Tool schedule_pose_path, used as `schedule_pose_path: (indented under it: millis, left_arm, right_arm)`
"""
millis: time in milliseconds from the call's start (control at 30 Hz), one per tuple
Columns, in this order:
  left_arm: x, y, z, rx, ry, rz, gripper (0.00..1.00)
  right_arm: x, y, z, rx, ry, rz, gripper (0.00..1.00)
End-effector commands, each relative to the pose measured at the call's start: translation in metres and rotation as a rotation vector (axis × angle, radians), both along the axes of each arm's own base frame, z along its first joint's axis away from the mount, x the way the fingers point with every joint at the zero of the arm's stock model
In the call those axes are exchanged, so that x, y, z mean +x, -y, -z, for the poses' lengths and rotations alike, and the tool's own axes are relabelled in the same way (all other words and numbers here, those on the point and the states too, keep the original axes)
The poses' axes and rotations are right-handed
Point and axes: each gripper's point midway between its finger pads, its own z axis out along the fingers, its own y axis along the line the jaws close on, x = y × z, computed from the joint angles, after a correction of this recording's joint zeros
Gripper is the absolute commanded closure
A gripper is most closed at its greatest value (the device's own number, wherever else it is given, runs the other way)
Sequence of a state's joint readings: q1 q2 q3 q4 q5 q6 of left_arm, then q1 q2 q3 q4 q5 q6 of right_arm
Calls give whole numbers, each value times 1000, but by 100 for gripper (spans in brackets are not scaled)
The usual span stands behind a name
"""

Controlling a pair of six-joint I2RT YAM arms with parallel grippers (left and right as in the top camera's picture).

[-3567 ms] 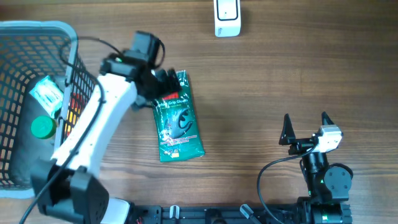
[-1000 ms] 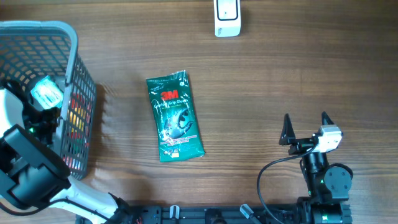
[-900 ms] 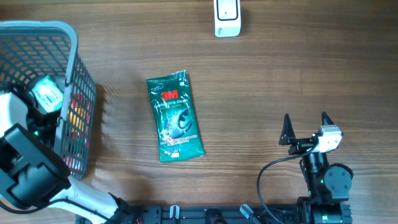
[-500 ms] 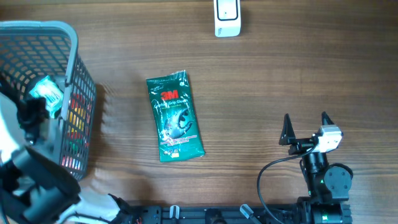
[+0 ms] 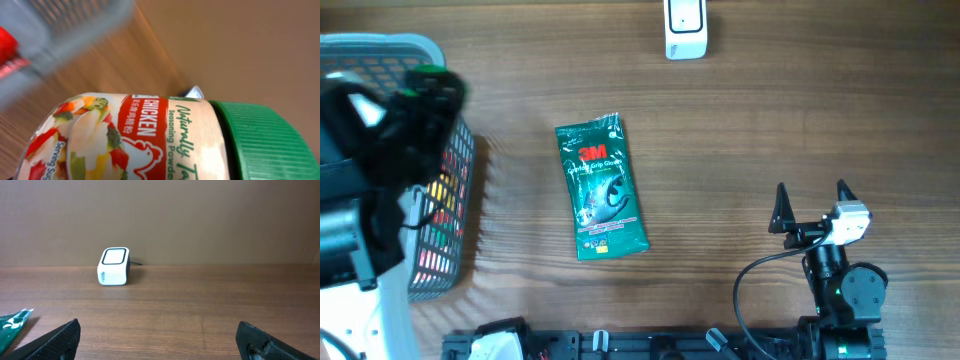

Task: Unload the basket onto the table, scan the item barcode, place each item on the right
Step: 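Place the seasoning jar upright right of the glove pack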

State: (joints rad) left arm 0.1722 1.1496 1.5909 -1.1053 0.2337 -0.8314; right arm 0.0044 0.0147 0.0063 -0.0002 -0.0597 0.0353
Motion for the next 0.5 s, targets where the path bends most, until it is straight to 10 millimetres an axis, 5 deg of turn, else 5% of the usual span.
schedule_pose_path:
  millis: [0, 100, 200, 267, 467]
  left_arm:
    - [5, 67, 17, 75, -66, 208, 21]
    - [11, 135, 54, 180, -167, 388, 20]
    - [18, 173, 94, 285, -266, 467, 20]
    - [23, 201, 139, 371, -371, 527, 20]
    - [24, 248, 259, 507, -629, 635, 19]
  right_arm:
    - [0, -2, -1, -9, 7, -8, 0]
    - [0, -2, -1, -9, 7, -8, 0]
    - [0, -2, -1, -9, 7, -8, 0]
    - [0, -2, -1, -9, 7, -8, 0]
    - [0, -2, -1, -9, 7, -8, 0]
